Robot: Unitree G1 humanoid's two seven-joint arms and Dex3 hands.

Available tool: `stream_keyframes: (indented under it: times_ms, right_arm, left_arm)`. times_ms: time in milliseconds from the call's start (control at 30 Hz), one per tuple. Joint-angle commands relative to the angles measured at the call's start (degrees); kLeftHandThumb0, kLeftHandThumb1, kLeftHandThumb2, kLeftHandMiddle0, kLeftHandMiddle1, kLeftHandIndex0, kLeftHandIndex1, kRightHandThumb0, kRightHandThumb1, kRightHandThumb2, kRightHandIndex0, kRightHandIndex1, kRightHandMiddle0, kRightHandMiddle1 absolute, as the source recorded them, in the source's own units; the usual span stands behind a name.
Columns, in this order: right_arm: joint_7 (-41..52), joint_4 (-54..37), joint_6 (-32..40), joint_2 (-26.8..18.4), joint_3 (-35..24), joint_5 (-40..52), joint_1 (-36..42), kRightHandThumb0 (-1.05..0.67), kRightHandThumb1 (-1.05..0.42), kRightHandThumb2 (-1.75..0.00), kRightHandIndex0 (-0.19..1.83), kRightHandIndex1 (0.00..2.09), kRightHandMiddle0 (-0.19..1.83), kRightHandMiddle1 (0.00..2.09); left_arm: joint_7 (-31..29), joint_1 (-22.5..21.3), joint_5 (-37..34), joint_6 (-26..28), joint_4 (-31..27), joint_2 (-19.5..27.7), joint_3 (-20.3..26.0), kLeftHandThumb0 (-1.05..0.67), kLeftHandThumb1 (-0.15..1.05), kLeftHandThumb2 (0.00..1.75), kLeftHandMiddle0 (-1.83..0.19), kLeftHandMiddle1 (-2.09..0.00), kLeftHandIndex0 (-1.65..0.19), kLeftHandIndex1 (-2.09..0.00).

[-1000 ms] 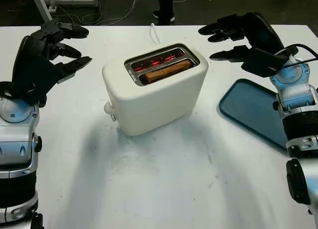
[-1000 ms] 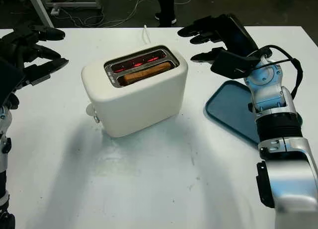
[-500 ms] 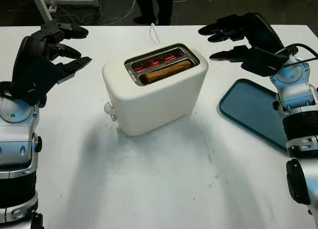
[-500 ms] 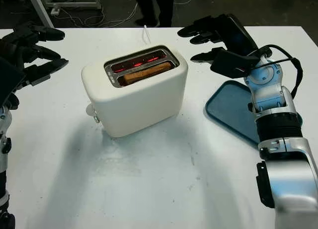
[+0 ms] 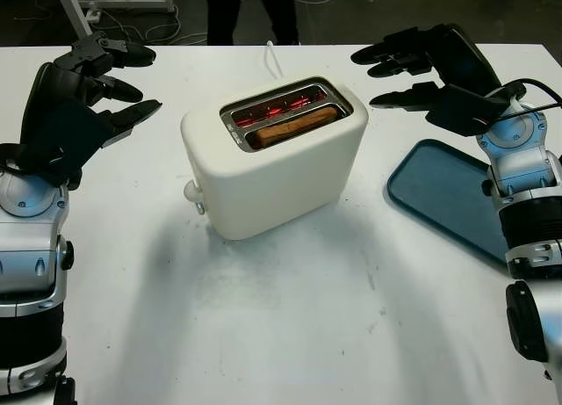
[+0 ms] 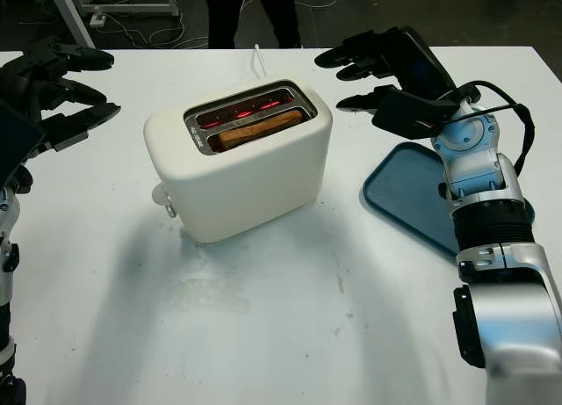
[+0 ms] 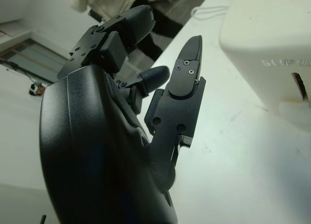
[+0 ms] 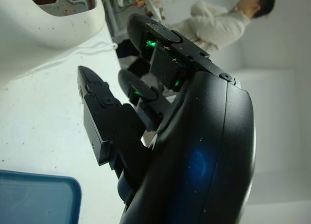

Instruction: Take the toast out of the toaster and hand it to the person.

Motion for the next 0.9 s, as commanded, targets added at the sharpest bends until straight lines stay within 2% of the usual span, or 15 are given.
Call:
stream_keyframes:
  times_ms: [0,867]
  right_arm:
    - [-0.5,-0.7,-0.1,-0.2,-0.1,-0.3,0.5,0.11,-0.71,-0.01,0.99,0.07,0.93,0.0]
    - [-0.1,-1.3,0.5,-0.2,0.0,-0.3,0.6,0.18,-0.72,0.0,0.99,0.04,0.93,0.0]
  left_arm:
    - [-0.2,0.8,-0.2,0.7,-0.9,0.3,0.6,-0.26,0.89,0.0,-0.3,-1.21,-0.42,-0.72]
    - [-0.4,0.6,-0.2,1.9,-1.5,0.0,0.7,-0.25,0.89,0.0,-0.31,-1.21,-0.44,-0.67]
